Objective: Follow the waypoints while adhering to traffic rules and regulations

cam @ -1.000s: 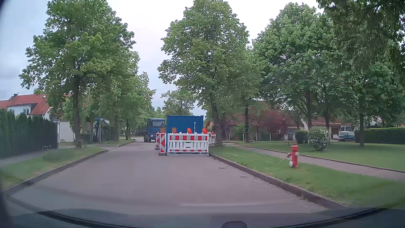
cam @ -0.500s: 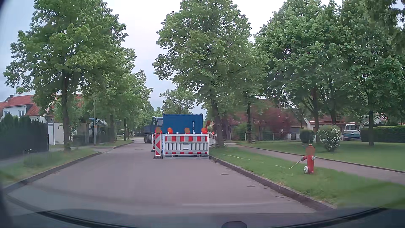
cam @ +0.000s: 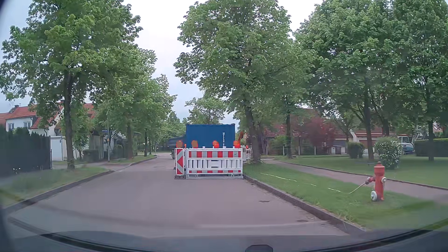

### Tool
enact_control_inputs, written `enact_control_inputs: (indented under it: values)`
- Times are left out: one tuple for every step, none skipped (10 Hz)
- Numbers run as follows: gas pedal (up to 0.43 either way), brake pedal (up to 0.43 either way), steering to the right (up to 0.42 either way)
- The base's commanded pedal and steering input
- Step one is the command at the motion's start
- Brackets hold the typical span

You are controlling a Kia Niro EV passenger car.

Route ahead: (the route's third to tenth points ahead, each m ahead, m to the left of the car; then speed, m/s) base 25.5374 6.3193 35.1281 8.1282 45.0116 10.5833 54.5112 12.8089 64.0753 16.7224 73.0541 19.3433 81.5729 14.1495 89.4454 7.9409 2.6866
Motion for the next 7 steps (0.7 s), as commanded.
enact_control_inputs:
  values:
    - [0.000, 0.000, -0.190]
    - [0.000, 0.000, -0.211]
    - [0.000, 0.000, -0.232]
    - [0.000, 0.000, -0.255]
    - [0.000, 0.012, -0.279]
    - [0.000, 0.043, -0.295]
    - [0.000, 0.085, -0.298]
